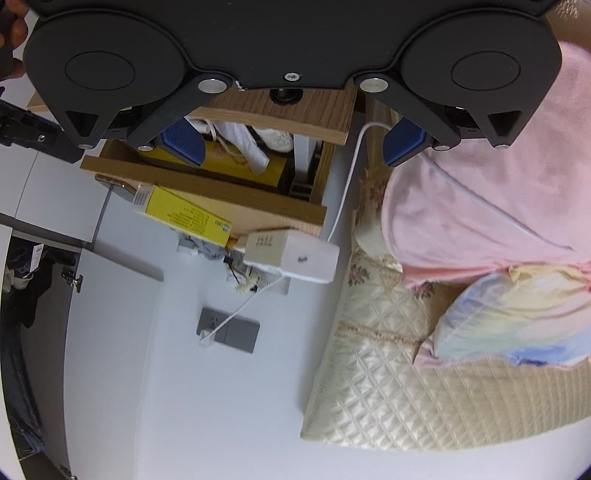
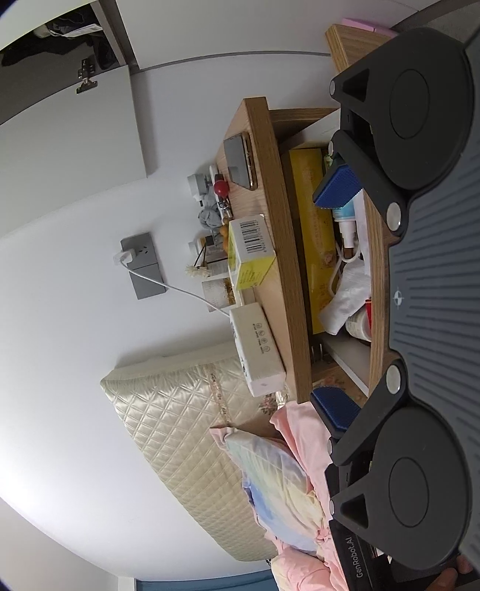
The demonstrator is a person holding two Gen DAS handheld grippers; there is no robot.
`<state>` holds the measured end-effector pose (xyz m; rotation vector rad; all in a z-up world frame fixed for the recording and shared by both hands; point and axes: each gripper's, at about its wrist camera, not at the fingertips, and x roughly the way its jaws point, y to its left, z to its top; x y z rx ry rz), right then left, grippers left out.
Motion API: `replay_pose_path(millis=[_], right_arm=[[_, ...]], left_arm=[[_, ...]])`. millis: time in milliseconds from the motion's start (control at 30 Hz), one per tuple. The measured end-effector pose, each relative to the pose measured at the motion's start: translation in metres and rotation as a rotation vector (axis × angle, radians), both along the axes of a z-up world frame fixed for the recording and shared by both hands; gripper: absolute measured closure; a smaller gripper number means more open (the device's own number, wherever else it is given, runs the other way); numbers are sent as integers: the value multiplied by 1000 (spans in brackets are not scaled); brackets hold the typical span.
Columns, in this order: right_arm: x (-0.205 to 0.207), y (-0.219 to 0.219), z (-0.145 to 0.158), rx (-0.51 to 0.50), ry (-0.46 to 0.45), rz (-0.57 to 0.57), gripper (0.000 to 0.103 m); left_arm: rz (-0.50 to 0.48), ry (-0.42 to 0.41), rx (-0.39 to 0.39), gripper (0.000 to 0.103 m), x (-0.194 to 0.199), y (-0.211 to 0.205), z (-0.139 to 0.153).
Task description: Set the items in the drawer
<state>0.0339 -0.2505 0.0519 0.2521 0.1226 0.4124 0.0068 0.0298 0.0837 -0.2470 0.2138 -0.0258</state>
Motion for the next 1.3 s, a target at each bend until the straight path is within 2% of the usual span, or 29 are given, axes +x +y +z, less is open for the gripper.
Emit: replay_pose_path(millis=[467, 667, 833, 1000, 1133, 1300], right_arm=[[7, -1, -3, -23, 1, 6, 0], [28, 3, 24, -59, -47, 52, 0], [71, 1, 62, -74, -20, 103, 0], [134, 7, 92, -126, 65, 117, 0], [199, 23, 108, -245, 185, 136, 0], [247, 43, 116, -337, 296, 145, 0]], left_arm=[[13, -5, 37, 1, 2, -2, -8], [9, 3, 38, 1, 4, -3, -10], [-10, 12, 34, 1, 5, -5, -12], [-29, 20, 24, 1, 5, -7, -13], [-44, 20, 16, 1, 3, -8, -12], [-46, 23, 6, 1, 4, -8, -12]])
